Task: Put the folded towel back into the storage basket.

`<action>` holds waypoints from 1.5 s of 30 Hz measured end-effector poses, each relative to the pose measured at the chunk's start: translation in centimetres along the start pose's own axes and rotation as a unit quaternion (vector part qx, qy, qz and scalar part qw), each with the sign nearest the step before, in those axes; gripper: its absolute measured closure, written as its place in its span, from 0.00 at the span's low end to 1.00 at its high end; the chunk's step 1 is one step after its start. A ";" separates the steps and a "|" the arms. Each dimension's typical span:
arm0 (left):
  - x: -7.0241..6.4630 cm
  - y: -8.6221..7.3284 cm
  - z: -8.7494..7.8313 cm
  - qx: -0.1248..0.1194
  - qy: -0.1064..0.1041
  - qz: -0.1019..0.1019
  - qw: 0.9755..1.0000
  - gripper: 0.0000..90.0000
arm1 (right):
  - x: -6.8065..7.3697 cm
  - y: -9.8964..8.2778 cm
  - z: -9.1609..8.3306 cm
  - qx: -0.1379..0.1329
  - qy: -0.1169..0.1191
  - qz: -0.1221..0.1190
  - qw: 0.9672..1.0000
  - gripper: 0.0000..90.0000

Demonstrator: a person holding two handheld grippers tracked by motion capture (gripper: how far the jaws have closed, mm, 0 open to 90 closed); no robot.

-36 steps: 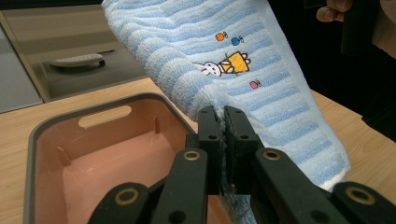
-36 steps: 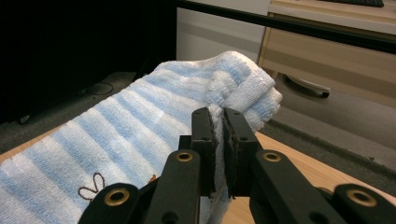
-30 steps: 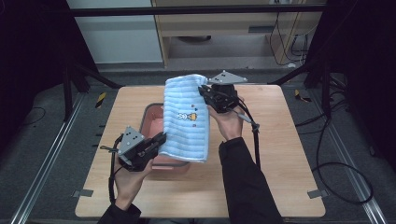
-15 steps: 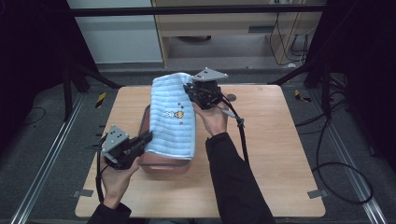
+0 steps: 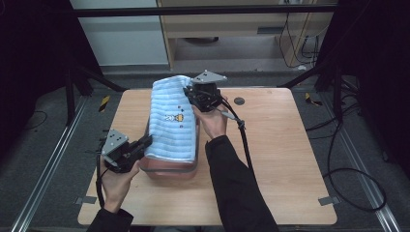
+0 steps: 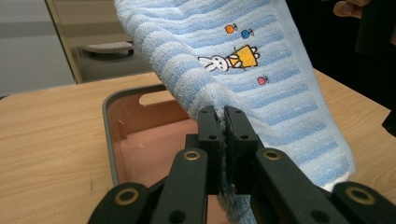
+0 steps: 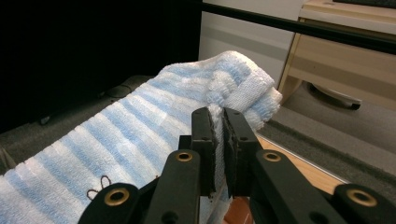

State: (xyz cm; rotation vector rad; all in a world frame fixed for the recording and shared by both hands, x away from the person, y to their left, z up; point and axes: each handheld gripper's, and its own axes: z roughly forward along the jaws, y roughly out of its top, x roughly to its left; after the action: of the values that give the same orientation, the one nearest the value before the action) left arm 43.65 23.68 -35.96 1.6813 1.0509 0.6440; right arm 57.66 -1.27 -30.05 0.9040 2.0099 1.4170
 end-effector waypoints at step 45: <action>1.3 -4.8 3.7 0.103 0.028 0.012 0.994 0.95 | -0.4 -7.7 6.2 0.081 0.011 0.013 0.997 0.93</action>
State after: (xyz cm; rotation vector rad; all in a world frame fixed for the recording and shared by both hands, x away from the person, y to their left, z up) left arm 45.67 23.63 -41.82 1.8650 1.1706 0.6183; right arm 60.68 0.39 -39.26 0.9911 2.1612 1.2960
